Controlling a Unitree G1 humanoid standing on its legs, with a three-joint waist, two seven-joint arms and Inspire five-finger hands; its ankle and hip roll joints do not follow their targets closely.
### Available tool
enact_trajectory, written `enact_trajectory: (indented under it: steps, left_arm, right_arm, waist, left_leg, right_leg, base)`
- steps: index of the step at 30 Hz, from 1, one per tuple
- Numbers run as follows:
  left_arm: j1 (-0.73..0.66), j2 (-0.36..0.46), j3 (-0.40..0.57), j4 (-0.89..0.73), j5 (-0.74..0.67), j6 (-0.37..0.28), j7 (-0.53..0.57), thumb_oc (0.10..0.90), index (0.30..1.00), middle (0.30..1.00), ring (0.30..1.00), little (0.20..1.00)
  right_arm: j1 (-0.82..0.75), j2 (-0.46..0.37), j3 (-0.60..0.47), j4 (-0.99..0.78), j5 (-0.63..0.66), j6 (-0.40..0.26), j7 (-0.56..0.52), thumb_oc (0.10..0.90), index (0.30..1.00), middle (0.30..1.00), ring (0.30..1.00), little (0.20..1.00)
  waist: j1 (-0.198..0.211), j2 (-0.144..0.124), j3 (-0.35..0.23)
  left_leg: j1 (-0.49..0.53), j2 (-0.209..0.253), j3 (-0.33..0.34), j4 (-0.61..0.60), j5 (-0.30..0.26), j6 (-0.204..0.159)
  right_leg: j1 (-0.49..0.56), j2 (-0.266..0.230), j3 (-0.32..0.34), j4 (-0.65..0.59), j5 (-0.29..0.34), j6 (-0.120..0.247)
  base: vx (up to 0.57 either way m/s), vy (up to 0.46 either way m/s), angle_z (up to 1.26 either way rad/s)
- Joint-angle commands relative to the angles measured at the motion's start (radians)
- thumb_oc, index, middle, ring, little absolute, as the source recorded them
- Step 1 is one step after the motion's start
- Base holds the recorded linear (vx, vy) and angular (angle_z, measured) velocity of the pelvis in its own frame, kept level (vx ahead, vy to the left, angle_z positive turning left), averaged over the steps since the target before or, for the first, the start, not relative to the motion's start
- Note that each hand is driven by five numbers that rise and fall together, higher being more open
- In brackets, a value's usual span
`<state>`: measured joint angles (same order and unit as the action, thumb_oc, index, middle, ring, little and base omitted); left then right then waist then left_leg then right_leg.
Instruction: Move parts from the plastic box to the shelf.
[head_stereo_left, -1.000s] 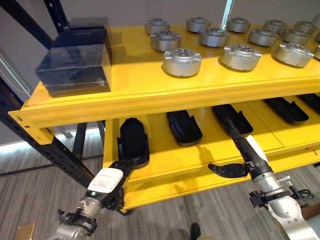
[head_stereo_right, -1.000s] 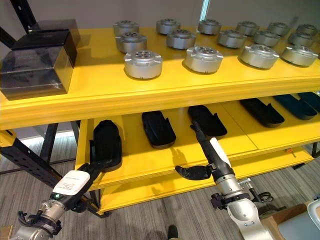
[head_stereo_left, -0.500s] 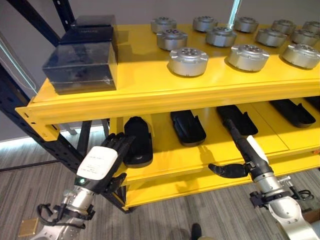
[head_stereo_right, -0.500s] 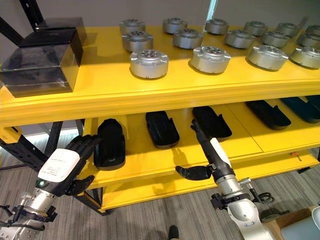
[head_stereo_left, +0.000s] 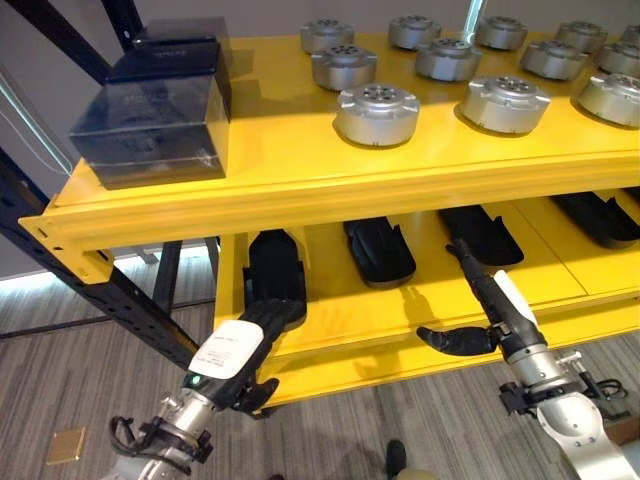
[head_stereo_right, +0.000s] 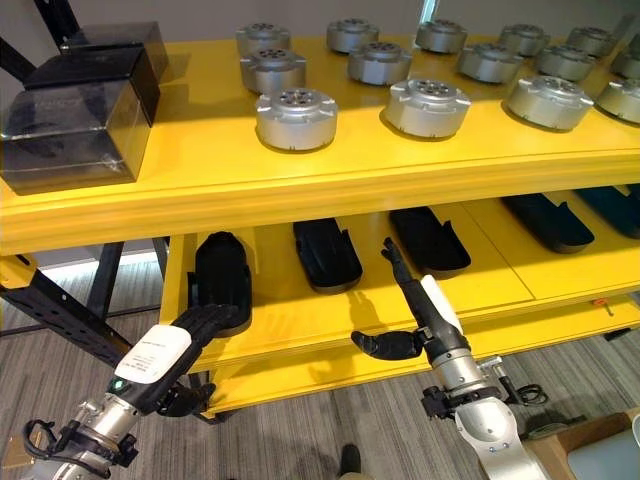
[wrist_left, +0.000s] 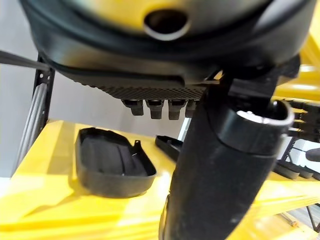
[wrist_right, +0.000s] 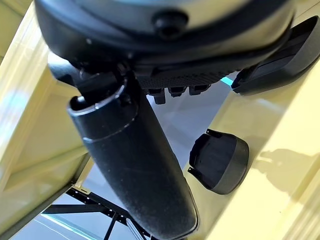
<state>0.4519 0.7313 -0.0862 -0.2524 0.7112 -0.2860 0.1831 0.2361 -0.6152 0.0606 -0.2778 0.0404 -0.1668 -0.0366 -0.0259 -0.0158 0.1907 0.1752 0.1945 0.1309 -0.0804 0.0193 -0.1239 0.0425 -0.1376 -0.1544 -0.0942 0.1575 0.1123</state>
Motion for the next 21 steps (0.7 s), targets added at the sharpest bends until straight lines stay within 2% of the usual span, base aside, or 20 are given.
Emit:
enact_trajectory:
  steps: [1, 21]
  left_arm:
    - [-0.048, 0.056, 0.045, -0.035, -0.069, -0.030, 0.025, 0.900, 1.000, 1.000, 1.000, 1.000]
    - [-0.035, 0.045, 0.007, 0.026, -0.082, -0.023, -0.002, 0.900, 1.000, 1.000, 1.000, 1.000]
  right_arm:
    - [-0.111, -0.033, -0.080, -0.131, 0.019, -0.099, -0.063, 0.900, 1.000, 1.000, 1.000, 1.000]
    - [-0.124, -0.039, -0.077, -0.122, 0.004, -0.099, -0.085, 0.900, 1.000, 1.000, 1.000, 1.000]
  waist:
    - [-0.009, -0.037, -0.006]
    - [-0.001, -0.030, 0.008]
  left_leg:
    - [-0.036, 0.037, -0.041, 0.036, 0.026, -0.002]
    - [-0.042, 0.062, -0.055, 0.033, 0.039, -0.017]
  right_leg:
    - [0.059, -0.011, -0.062, 0.054, -0.090, 0.023]
    - [0.064, 0.012, -0.083, 0.059, -0.103, 0.012]
  base:
    - [-0.01, -0.050, 0.05]
    - [0.00, -0.012, 0.03]
